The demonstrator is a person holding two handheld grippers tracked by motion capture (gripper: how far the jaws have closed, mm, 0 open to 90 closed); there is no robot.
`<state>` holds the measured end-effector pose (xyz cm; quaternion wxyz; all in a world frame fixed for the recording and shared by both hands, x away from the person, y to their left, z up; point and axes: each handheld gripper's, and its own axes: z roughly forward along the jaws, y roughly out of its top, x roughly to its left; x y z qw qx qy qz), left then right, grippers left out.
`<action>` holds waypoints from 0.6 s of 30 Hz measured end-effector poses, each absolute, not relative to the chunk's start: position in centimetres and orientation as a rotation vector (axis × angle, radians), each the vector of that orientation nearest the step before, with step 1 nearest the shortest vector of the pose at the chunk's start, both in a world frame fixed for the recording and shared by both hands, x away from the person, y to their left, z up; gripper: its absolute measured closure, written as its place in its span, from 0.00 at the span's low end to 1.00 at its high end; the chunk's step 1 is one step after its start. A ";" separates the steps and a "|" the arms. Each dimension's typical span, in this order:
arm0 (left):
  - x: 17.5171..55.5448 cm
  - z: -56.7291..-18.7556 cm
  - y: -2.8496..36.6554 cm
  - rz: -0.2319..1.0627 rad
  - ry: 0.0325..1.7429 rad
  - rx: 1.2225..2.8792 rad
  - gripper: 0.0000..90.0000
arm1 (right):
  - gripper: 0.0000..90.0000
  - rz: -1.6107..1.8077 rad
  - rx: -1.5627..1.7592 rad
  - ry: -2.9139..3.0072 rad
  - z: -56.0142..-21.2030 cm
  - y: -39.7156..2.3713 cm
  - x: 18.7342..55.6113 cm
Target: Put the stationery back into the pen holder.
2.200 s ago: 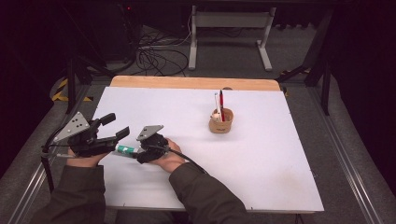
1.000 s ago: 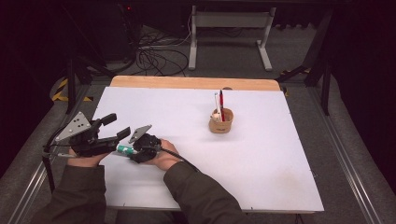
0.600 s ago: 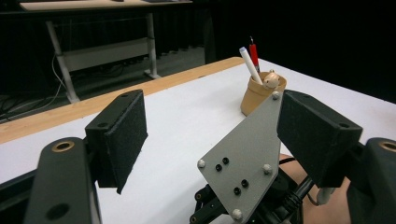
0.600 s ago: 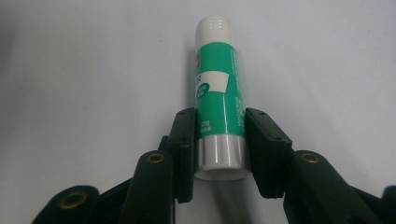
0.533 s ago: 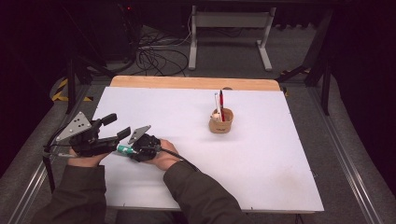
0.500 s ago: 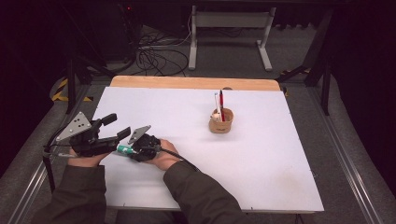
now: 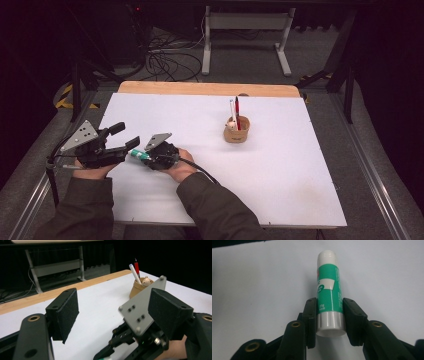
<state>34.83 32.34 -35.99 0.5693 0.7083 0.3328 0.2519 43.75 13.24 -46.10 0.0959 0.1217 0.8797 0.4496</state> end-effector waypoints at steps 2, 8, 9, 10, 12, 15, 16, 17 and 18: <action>34.8 -36.0 32.3 0.592 0.783 1.661 0.28 | 0.74 1.357 0.389 2.583 -45.7 12.5 43.8; 34.8 -36.1 32.0 0.589 0.789 1.658 0.28 | 0.74 1.422 0.418 2.506 -44.6 10.9 43.3; 34.8 -36.1 32.0 0.592 0.786 1.660 0.29 | 0.74 1.432 0.420 2.491 -44.5 10.7 43.2; 34.8 -36.1 32.0 0.591 0.786 1.661 0.29 | 0.74 1.440 0.427 2.475 -44.3 10.3 43.1; 34.8 -36.2 31.9 0.588 0.790 1.660 0.29 | 0.74 1.460 0.438 2.441 -43.9 9.6 42.9; 34.9 -36.3 31.7 0.588 0.787 1.663 0.29 | 0.74 1.481 0.461 2.399 -43.4 8.6 42.6; 34.9 -36.3 31.7 0.588 0.783 1.667 0.29 | 0.74 1.486 0.464 2.383 -43.2 8.2 42.5; 34.9 -36.3 31.5 0.580 0.785 1.665 0.29 | 0.74 1.492 0.467 2.370 -43.0 8.0 42.4; 34.9 -36.3 31.4 0.583 0.781 1.667 0.29 | 0.74 1.497 0.472 2.362 -42.9 7.7 42.3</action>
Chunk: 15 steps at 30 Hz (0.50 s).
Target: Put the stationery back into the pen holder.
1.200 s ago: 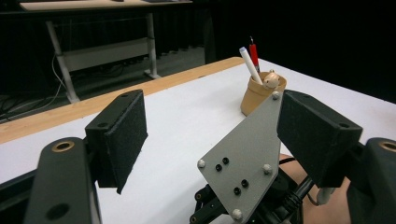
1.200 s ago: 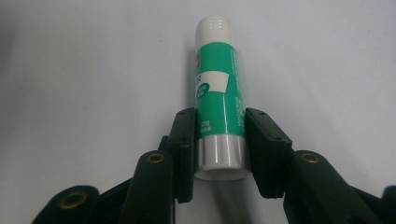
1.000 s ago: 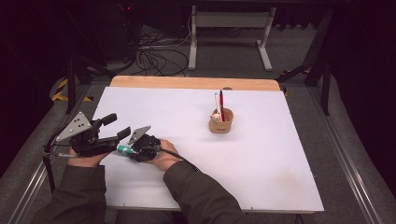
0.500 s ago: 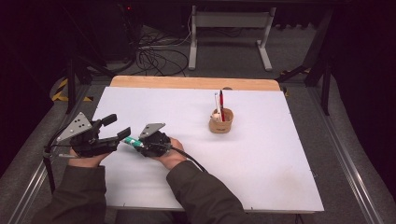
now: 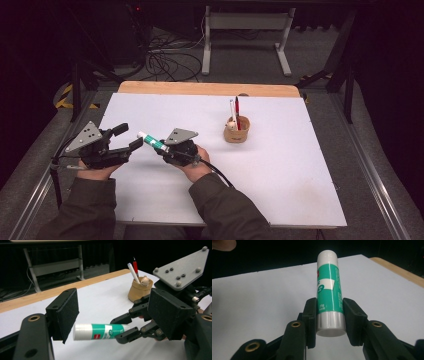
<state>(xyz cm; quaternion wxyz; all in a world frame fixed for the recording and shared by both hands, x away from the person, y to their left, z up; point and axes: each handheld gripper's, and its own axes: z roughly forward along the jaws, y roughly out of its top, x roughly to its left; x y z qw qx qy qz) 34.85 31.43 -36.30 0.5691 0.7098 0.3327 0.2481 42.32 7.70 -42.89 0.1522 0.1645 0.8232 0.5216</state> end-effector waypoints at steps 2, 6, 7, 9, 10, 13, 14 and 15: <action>34.8 -36.3 31.2 0.582 0.776 1.670 0.29 | 0.74 1.503 0.474 2.334 -42.7 7.2 42.1; 34.7 -36.3 30.7 0.578 0.765 1.676 0.29 | 0.74 1.528 0.486 2.282 -42.3 5.9 41.4; 34.7 -36.4 30.6 0.574 0.764 1.674 0.29 | 0.74 1.536 0.492 2.271 -42.2 5.6 41.2; 34.7 -36.4 30.4 0.576 0.756 1.683 0.29 | 0.74 1.546 0.500 2.251 -42.1 4.9 40.9; 34.7 -36.4 30.2 0.574 0.758 1.683 0.29 | 0.74 1.548 0.500 2.245 -42.0 4.6 40.8; 34.7 -36.4 30.0 0.575 0.749 1.689 0.29 | 0.74 1.563 0.499 2.219 -41.7 3.8 40.3; 34.7 -36.4 29.9 0.577 0.747 1.694 0.29 | 0.74 1.569 0.500 2.213 -41.6 3.5 40.2; 34.7 -36.4 29.9 0.576 0.744 1.692 0.29 | 0.74 1.574 0.501 2.206 -41.5 3.3 40.0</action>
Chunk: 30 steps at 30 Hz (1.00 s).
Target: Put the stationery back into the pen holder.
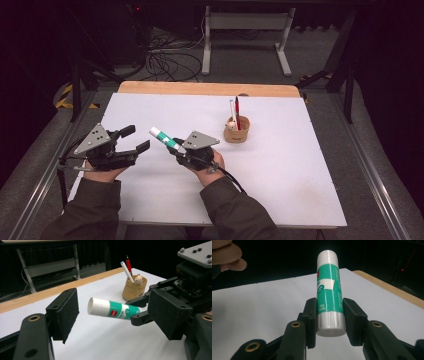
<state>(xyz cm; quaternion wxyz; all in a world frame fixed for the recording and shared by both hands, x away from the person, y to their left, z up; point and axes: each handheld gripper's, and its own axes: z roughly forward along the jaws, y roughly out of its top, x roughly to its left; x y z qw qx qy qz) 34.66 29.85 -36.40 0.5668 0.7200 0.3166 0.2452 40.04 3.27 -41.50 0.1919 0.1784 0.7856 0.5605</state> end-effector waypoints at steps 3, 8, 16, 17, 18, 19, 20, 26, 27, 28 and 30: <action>34.6 -36.5 29.6 0.570 0.743 1.696 0.29 | 0.74 1.582 0.508 2.185 -41.4 2.6 39.7; 34.6 -36.7 29.0 0.547 0.738 1.698 0.29 | 0.74 1.596 0.525 2.155 -41.4 1.8 39.3; 34.7 -37.2 27.8 0.522 0.714 1.711 0.29 | 0.74 1.639 0.531 2.093 -40.9 0.7 38.6; 34.7 -37.3 27.6 0.515 0.711 1.714 0.29 | 0.74 1.650 0.531 2.083 -40.8 0.6 38.4; 34.7 -37.3 27.4 0.514 0.709 1.715 0.29 | 0.74 1.664 0.525 2.075 -40.7 0.5 38.3; 34.7 -37.3 27.3 0.508 0.706 1.714 0.29 | 0.74 1.671 0.521 2.065 -40.6 0.4 38.2; 34.7 -37.4 27.1 0.506 0.702 1.716 0.29 | 0.74 1.676 0.518 2.055 -40.5 0.4 38.1; 34.8 -37.5 26.4 0.485 0.683 1.710 0.29 | 0.74 1.708 0.482 2.015 -40.5 0.1 37.4; 34.8 -37.5 26.3 0.479 0.681 1.710 0.29 | 0.74 1.709 0.475 2.012 -40.5 0.0 37.4; 34.8 -37.6 26.2 0.472 0.679 1.713 0.29 | 0.73 1.714 0.471 2.008 -40.6 0.0 37.3; 34.9 -37.7 26.1 0.467 0.676 1.712 0.30 | 0.73 1.724 0.460 2.000 -40.7 0.0 37.2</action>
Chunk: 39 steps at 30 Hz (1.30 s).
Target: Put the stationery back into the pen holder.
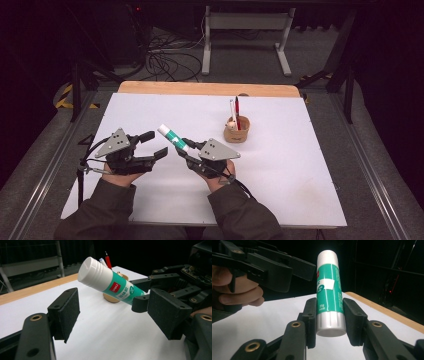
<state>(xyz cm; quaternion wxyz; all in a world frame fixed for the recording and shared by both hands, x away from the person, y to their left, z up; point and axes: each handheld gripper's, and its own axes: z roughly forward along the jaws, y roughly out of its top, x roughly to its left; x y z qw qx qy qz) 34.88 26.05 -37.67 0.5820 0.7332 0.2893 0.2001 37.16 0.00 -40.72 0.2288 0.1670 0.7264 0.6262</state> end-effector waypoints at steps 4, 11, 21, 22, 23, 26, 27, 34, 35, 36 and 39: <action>35.0 -37.8 26.1 0.426 0.679 1.680 0.32 | 0.73 1.743 0.412 1.979 -41.0 0.1 36.9; 35.2 -37.9 26.5 0.369 0.696 1.621 0.40 | 0.73 1.756 0.344 1.958 -41.4 0.4 36.5; 35.4 -38.2 26.8 0.261 0.705 1.537 0.49 | 0.73 1.779 0.282 1.913 -41.9 0.6 36.1; 35.4 -38.2 26.9 0.240 0.709 1.522 0.51 | 0.73 1.780 0.274 1.906 -41.9 0.6 36.1; 35.5 -38.2 27.0 0.230 0.710 1.514 0.52 | 0.73 1.782 0.266 1.902 -42.0 0.6 36.1; 35.5 -38.3 27.2 0.221 0.718 1.500 0.57 | 0.73 1.781 0.248 1.895 -42.1 0.6 36.0; 35.5 -38.3 27.2 0.216 0.721 1.494 0.58 | 0.73 1.779 0.244 1.895 -42.1 0.6 36.0; 35.4 -38.2 27.3 0.206 0.710 1.489 0.62 | 0.73 1.769 0.237 1.901 -42.3 0.7 36.1; 35.4 -38.2 27.3 0.202 0.707 1.486 0.63 | 0.73 1.764 0.234 1.906 -42.3 0.7 36.1; 35.4 -38.2 27.3 0.196 0.704 1.484 0.65 | 0.73 1.760 0.234 1.911 -42.4 0.8 36.1; 35.3 -38.2 27.2 0.188 0.691 1.481 0.69 | 0.73 1.738 0.234 1.922 -42.5 0.9 36.1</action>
